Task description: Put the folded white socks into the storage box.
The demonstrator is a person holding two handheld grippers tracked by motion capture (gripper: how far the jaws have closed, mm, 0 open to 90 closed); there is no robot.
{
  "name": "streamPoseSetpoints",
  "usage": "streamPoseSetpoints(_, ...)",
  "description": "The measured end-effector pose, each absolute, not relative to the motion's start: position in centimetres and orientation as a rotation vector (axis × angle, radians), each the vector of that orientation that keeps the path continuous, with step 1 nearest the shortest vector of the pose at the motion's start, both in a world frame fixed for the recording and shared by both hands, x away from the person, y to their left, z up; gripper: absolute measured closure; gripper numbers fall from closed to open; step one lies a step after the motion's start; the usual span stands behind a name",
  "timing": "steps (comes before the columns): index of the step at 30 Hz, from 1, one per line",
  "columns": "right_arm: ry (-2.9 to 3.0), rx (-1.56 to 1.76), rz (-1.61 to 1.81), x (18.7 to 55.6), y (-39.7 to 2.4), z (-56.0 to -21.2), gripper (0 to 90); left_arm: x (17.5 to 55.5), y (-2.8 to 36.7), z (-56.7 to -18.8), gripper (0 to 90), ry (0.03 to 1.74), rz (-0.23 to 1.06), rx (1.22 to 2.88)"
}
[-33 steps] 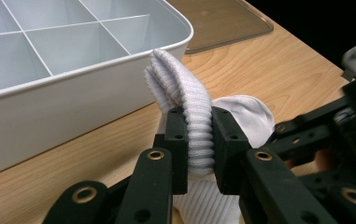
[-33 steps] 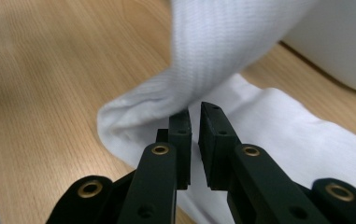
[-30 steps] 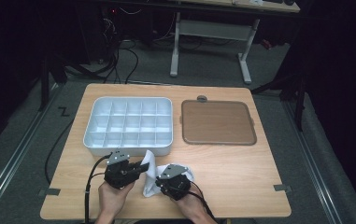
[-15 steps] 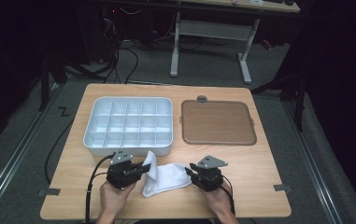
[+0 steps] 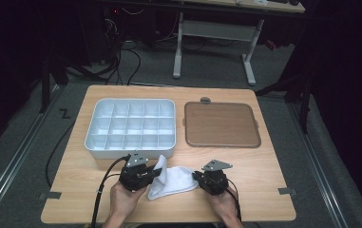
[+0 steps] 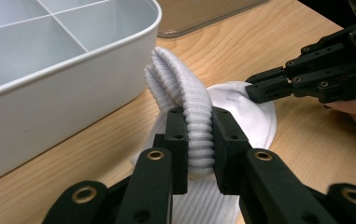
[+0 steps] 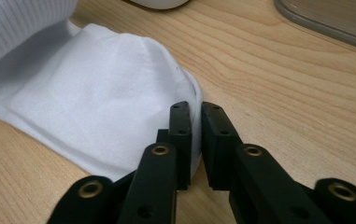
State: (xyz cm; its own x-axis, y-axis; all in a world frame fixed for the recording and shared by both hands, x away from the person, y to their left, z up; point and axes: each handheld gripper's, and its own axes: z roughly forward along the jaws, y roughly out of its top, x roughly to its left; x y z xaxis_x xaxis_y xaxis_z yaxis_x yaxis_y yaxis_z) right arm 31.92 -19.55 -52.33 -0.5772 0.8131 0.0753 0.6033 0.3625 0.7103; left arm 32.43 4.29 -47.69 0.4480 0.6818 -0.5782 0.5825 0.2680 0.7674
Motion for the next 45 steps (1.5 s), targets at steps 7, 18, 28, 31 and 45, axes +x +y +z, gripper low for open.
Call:
streamPoseSetpoints(7,2.347,1.262,1.040,31.8,-18.9,-52.4,86.7,32.3,3.1,-47.9,78.3,1.199,0.093,1.438)
streamPoseSetpoints(18,2.365,1.252,1.066,31.9,-17.8,-52.4,86.7,32.3,1.3,-48.3,78.1,1.179,0.089,1.520)
streamPoseSetpoints(28,2.369,1.256,1.076,31.9,-17.5,-52.5,86.7,32.2,-0.1,-49.3,77.0,1.173,0.078,1.573)
streamPoseSetpoints(31,2.372,1.254,1.076,32.0,-17.5,-52.5,86.6,32.3,-0.4,-49.6,76.6,1.172,0.076,1.580)
streamPoseSetpoints(45,2.376,1.257,1.084,32.0,-17.7,-52.5,86.3,32.3,-1.2,-50.5,58.5,1.179,0.049,1.616)
